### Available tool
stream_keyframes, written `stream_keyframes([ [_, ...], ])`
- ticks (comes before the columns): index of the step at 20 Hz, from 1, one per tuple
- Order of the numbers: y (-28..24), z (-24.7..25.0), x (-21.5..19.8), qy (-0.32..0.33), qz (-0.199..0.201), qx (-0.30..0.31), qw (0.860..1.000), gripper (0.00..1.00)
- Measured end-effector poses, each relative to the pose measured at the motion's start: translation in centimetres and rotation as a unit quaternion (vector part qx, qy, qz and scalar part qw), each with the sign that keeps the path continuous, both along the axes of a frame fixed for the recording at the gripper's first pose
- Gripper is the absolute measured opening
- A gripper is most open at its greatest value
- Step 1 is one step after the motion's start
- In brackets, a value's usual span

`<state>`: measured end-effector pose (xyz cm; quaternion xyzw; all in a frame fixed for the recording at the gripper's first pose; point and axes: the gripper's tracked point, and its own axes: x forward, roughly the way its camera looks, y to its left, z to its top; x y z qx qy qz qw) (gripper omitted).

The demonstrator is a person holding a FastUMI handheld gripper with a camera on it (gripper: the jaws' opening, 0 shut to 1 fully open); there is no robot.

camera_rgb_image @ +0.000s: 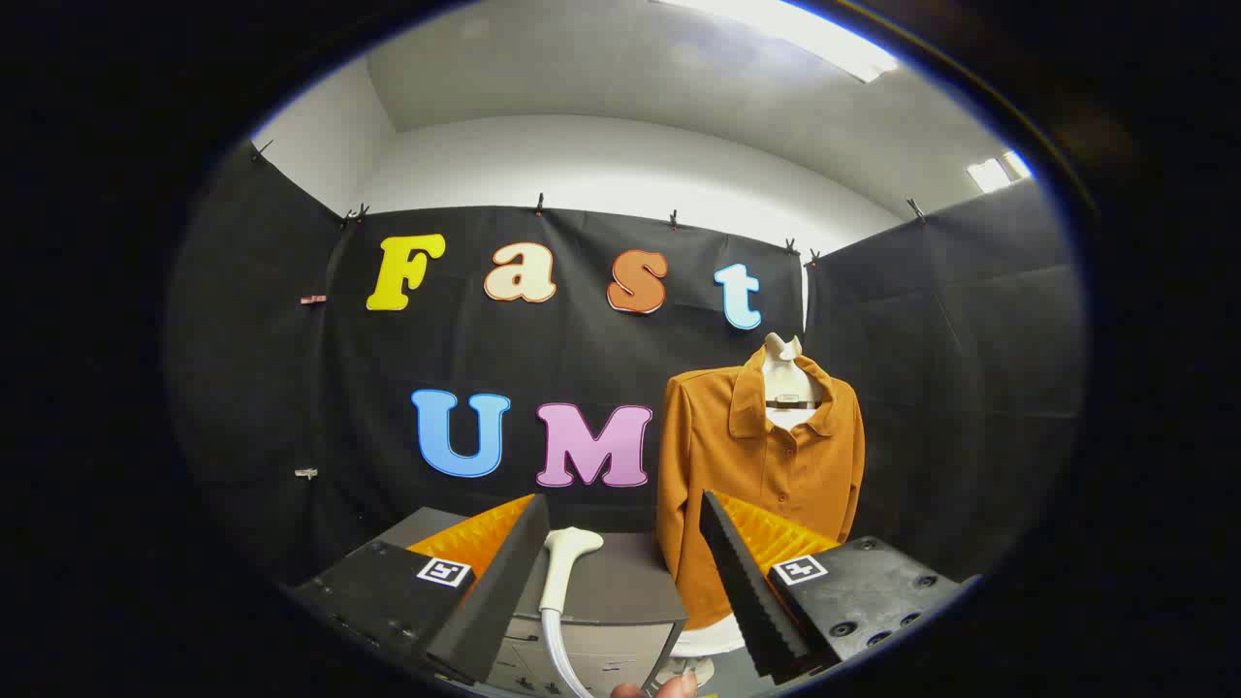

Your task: Iron the clothes twice with a garment steamer, once on the left side and once on the right side.

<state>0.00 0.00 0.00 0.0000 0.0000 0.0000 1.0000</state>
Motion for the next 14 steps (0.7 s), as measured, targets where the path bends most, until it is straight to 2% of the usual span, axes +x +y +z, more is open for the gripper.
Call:
stream_keyframes([
  [14,-0.47,-0.10,-0.04,-0.009,0.006,0.018,1.000,0.97],
])
